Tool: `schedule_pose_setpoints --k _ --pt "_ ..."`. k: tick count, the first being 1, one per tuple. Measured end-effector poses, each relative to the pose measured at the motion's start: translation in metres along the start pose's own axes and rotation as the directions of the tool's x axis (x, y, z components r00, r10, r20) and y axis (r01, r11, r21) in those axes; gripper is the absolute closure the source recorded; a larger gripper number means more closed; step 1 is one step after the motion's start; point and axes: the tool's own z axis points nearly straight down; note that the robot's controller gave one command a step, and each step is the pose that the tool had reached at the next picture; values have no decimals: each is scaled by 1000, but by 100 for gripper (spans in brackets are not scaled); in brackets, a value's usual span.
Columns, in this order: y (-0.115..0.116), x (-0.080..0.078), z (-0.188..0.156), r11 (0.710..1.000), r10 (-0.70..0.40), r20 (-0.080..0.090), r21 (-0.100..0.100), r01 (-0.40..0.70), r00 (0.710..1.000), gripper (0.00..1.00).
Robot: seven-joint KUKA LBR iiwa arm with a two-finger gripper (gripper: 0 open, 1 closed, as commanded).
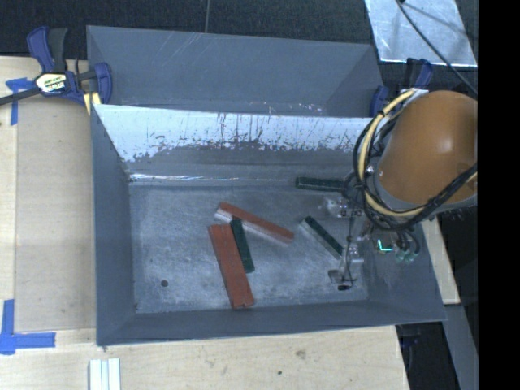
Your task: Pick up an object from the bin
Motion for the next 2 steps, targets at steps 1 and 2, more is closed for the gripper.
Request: schedule_pose_setpoints --k 1,2 --pt "-35 -39 48 991 131 7 0 -131 991 0" --pt "-19 -53 139 987 162 6 -2 -162 987 0"
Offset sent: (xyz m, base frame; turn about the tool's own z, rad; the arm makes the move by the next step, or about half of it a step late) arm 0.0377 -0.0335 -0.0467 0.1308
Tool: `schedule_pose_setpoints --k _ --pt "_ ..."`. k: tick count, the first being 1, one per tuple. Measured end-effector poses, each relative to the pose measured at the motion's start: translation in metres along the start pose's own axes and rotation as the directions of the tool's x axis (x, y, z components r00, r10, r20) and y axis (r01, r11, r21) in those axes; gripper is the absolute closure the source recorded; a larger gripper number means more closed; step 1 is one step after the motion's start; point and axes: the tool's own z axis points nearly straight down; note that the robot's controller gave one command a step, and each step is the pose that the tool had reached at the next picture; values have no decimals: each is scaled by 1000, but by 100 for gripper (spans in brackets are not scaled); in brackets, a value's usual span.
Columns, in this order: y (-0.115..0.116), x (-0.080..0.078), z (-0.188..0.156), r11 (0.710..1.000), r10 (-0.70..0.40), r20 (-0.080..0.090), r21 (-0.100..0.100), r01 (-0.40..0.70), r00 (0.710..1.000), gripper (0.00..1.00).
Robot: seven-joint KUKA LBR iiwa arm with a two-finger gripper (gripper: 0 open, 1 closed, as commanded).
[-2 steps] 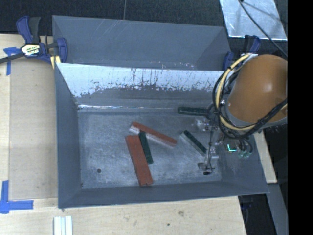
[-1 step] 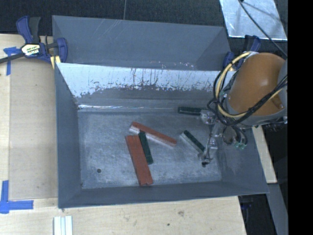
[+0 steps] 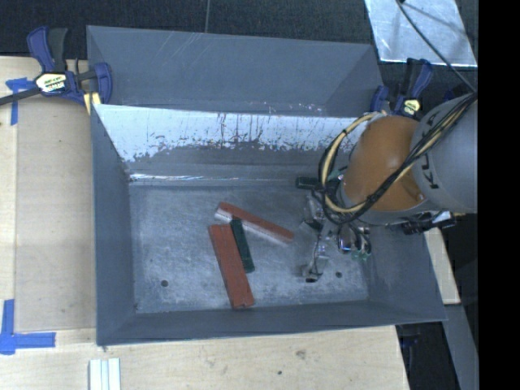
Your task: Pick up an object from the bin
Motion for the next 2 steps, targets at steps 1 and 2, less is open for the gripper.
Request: schedule_pose_setpoints --k 1,2 --pt "64 -6 -8 972 -235 4 -1 235 972 0" --pt "61 -7 -8 973 -232 5 1 232 973 100"
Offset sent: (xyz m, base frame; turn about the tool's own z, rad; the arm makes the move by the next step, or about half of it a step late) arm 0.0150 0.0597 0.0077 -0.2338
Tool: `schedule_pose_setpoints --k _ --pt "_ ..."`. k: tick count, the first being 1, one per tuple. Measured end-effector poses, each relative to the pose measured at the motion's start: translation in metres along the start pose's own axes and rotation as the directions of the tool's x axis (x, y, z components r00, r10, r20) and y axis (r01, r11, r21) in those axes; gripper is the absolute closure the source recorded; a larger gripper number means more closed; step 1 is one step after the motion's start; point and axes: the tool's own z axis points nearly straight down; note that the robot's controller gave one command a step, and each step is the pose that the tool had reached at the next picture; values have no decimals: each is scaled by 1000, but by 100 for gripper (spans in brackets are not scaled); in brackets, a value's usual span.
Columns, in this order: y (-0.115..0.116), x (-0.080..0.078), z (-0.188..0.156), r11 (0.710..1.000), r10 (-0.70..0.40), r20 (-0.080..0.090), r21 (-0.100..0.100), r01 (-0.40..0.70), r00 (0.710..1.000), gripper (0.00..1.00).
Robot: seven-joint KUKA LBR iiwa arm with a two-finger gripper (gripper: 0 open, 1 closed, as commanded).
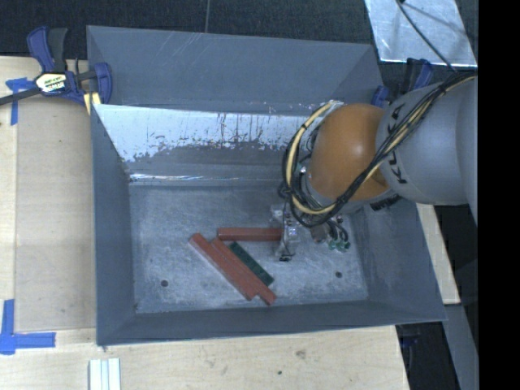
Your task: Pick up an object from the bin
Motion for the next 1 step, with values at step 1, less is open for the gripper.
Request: schedule_pose_setpoints --k 1 --pt "-19 -19 -159 893 -450 3 2 450 893 100"
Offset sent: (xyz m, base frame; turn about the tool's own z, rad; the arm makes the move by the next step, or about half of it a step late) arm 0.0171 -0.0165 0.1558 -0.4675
